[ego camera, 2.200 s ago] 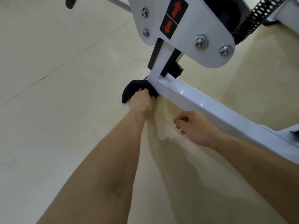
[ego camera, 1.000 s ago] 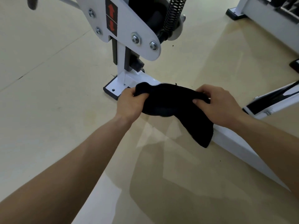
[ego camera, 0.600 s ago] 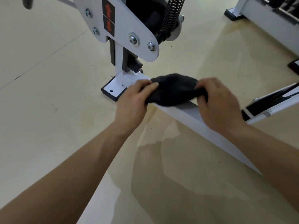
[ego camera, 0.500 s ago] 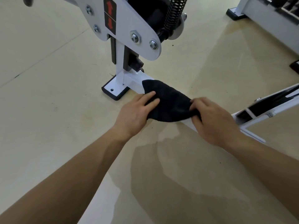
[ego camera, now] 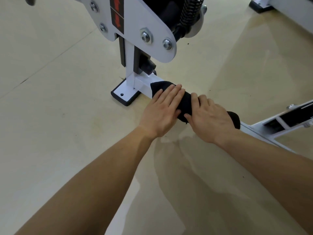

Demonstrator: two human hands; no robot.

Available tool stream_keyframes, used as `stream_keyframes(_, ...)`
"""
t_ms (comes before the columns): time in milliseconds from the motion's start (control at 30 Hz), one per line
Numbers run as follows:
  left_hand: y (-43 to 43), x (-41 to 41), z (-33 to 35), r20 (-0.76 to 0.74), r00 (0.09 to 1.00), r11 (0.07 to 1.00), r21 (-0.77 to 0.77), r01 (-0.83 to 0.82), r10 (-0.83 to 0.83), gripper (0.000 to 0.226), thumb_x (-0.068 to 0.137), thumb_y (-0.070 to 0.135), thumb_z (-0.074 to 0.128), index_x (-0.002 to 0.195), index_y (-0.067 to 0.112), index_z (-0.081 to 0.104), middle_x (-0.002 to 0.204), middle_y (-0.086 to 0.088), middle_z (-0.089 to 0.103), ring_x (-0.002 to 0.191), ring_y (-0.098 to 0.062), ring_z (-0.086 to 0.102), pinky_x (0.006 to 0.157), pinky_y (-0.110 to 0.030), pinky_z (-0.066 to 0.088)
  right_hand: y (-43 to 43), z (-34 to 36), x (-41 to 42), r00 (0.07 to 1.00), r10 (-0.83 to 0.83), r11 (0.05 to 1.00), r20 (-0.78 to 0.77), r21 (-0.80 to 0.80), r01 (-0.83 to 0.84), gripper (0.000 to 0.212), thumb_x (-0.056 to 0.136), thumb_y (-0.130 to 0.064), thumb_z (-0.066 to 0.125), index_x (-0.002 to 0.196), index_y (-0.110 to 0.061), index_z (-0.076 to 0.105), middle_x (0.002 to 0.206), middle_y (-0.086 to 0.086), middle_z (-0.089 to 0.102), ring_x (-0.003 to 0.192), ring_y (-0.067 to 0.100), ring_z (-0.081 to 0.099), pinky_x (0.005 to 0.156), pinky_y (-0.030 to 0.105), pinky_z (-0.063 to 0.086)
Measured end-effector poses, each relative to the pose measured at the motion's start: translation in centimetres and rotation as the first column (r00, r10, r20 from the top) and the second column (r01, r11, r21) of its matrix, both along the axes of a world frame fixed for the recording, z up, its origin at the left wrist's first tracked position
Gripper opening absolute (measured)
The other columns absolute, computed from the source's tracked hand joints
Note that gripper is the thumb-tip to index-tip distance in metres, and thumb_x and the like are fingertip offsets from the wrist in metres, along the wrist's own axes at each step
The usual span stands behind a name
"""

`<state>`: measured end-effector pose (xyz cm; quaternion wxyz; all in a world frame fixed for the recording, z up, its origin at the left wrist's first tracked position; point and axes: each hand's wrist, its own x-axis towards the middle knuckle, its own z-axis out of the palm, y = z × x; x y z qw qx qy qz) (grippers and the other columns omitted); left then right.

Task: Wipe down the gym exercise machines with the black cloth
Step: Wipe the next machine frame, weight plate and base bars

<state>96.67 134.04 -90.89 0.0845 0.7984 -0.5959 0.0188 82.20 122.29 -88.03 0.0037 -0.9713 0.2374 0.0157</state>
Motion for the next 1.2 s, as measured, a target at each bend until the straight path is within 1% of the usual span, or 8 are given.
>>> stream_keyframes(167,0.5,3.8,-0.5,0.028,0.997,0.997,-0.024,-0.067,0.068,0.057,0.105,0.029,0.026,0.159,0.013,0.020,0.167,-0.003,0.017,0.154,-0.018,0.012,0.124,-0.035,0.004,0.2,0.3,4.5,0.996,0.067,0.998,0.052,0.018,-0.068,0.064,0.102,-0.048,0.037,0.146,-0.004,0.021,0.125,0.013,0.048,0.101,0.030,0.055,0.066,0.037,0.038)
stream_keyframes(433,1.2,8.7,-0.6,0.037,0.988,0.988,-0.034,-0.148,0.149,0.056,0.104,0.030,0.030,0.156,0.010,0.027,0.157,-0.013,0.038,0.145,-0.033,0.033,0.121,-0.045,0.027,0.3,0.3,10.8,0.996,0.050,0.987,0.079,0.147,-0.061,0.058,0.100,-0.050,0.045,0.139,-0.010,0.030,0.123,0.009,0.049,0.103,0.032,0.057,0.069,0.041,0.036)
stream_keyframes(600,1.3,7.4,0.9,0.002,0.995,0.995,-0.004,-0.104,0.104,0.063,0.099,0.039,0.030,0.156,0.012,0.029,0.163,-0.007,0.029,0.150,-0.027,0.025,0.123,-0.042,0.021,0.6,0.3,7.8,0.995,0.027,0.995,0.099,0.095,-0.037,0.063,0.099,-0.051,0.047,0.143,-0.013,0.025,0.122,0.009,0.048,0.097,0.032,0.057,0.064,0.039,0.035)
stream_keyframes(733,-0.3,4.3,2.1,-0.142,0.989,0.996,-0.073,-0.048,0.037,0.061,0.100,0.041,0.023,0.147,0.008,0.044,0.158,-0.008,0.039,0.150,-0.025,0.027,0.123,-0.043,0.019,0.1,0.1,4.6,0.997,0.037,0.997,0.075,0.069,-0.043,0.063,0.100,-0.052,0.042,0.145,-0.014,0.023,0.121,0.007,0.048,0.095,0.028,0.056,0.061,0.037,0.035)
stream_keyframes(833,-1.9,4.5,1.3,-0.036,0.996,0.996,-0.023,-0.085,0.084,0.061,0.101,0.046,0.015,0.147,0.017,0.044,0.153,0.000,0.043,0.148,-0.020,0.028,0.123,-0.041,0.018,-0.2,0.1,5.7,0.997,0.041,0.994,0.064,0.103,-0.048,0.059,0.099,-0.055,0.040,0.140,-0.015,0.026,0.121,0.004,0.049,0.099,0.026,0.058,0.064,0.036,0.035)
stream_keyframes(933,-2.4,7.0,1.1,-0.017,0.995,0.994,-0.035,-0.102,0.102,0.053,0.100,0.046,0.019,0.131,0.019,0.052,0.134,-0.001,0.054,0.126,-0.024,0.049,0.105,-0.040,0.036,-0.5,0.3,7.3,0.997,0.045,0.986,0.055,0.157,-0.053,0.054,0.099,-0.056,0.039,0.134,-0.016,0.031,0.119,0.004,0.049,0.101,0.029,0.059,0.067,0.038,0.037)
stream_keyframes(1033,-2.6,8.5,1.0,0.024,0.990,0.989,-0.058,-0.134,0.135,0.046,0.098,0.043,0.022,0.119,0.018,0.055,0.117,-0.002,0.060,0.097,-0.027,0.056,0.085,-0.040,0.038,-0.8,0.5,8.8,0.997,0.054,0.978,0.056,0.198,-0.064,0.049,0.098,-0.056,0.041,0.127,-0.017,0.035,0.116,0.004,0.050,0.097,0.030,0.061,0.068,0.040,0.041)
stream_keyframes(1200,-2.8,8.2,0.2,0.028,0.988,0.978,-0.147,-0.147,0.153,0.040,0.098,0.038,0.028,0.112,0.017,0.058,0.112,-0.002,0.061,0.092,-0.028,0.056,0.082,-0.040,0.038,-0.7,0.2,9.0,0.995,0.010,0.976,0.098,0.217,-0.032,0.049,0.096,-0.058,0.041,0.125,-0.019,0.040,0.116,0.002,0.054,0.092,0.029,0.062,0.067,0.040,0.041)
